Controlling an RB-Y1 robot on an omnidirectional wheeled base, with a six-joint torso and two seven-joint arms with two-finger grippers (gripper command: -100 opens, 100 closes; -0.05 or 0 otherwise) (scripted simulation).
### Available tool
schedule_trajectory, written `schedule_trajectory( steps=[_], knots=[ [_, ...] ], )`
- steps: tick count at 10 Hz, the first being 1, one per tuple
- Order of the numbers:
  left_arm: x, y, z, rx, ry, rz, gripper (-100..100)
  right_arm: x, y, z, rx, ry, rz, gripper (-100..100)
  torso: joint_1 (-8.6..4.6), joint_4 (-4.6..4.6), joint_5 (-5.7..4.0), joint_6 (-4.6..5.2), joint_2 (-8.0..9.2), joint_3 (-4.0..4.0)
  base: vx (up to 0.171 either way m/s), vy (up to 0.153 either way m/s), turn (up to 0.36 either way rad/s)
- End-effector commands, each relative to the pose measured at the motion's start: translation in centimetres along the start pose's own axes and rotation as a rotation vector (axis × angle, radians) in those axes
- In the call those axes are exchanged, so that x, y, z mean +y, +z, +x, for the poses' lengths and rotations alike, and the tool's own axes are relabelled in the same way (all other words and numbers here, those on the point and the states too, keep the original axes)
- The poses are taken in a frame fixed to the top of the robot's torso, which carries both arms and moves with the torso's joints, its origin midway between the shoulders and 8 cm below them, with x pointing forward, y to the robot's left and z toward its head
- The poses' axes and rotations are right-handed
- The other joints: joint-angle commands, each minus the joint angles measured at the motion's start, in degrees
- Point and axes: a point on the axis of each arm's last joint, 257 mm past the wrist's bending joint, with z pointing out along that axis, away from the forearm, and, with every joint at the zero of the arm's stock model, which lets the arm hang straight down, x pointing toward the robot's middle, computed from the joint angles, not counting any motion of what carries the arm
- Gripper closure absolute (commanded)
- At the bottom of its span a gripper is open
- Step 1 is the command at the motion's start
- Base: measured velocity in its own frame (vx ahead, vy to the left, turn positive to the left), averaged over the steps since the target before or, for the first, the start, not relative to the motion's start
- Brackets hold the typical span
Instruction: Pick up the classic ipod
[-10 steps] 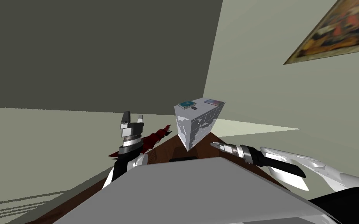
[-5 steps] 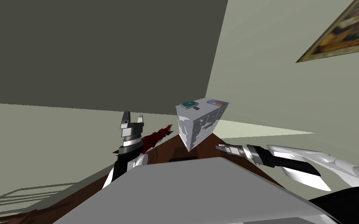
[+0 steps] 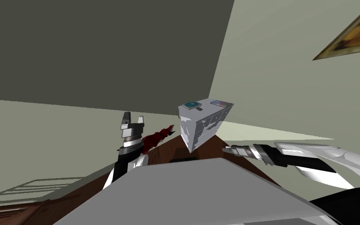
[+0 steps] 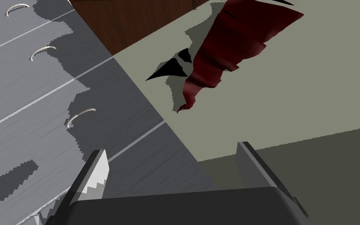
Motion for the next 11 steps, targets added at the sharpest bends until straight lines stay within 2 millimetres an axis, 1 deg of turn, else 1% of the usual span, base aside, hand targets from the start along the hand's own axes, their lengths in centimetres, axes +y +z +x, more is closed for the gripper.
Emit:
schedule_trajectory(
  steps=[1,3,4,6,7,9,10,11],
  knots=[
    [0.0,0.0,0.0,0.0,0.0,0.0,0,-1.4,-1.5,0.9,0.049,0.01,0.041,-100,0.0,0.0,0.0,0.0,0.0,0.0,0.021,0.025,0.172],
    [0.0,0.0,0.0,0.0,0.0,0.0,0,-2.0,-2.6,0.4,0.082,-0.021,0.07,-100,0.02,-0.01,0.01,-0.01,-0.05,-0.03,0.015,0.013,0.03],
    [0.0,0.0,0.0,0.0,0.0,0.0,0,-3.2,-3.9,1.1,0.118,-0.004,0.103,-100,0.0,0.0,0.0,0.0,-0.01,-0.01,0.017,0.019,0.158],
    [0.0,0.0,0.0,0.0,0.0,0.0,0,-3.6,-4.9,0.5,0.146,-0.031,0.129,-100,0.03,-0.01,0.0,-0.01,-0.06,-0.04,0.018,0.015,0.042],
    [0.0,0.0,0.0,0.0,0.0,0.0,0,-4.7,-6.3,1.0,0.179,-0.014,0.162,-100,0.02,-0.01,-0.01,0.01,-0.02,-0.01,0.024,0.029,0.151],
    [0.0,0.0,0.0,0.0,0.0,0.0,0,-5.0,-7.2,0.4,0.205,-0.04,0.187,-100,0.06,-0.02,0.01,0.0,-0.08,-0.05,0.024,0.015,0.033],
    [0.0,0.0,0.0,0.0,0.0,0.0,0,-6.0,-8.8,0.7,0.237,-0.026,0.222,-100,0.01,-0.01,-0.01,0.01,-0.04,-0.02,0.039,0.016,0.139],
    [0.0,0.0,0.0,0.0,0.0,0.0,0,-6.2,-9.4,0.2,0.253,-0.042,0.237,-100,0.02,-0.03,0.0,-0.03,-0.1,-0.06,0.037,0.017,0.098]
  ],
)
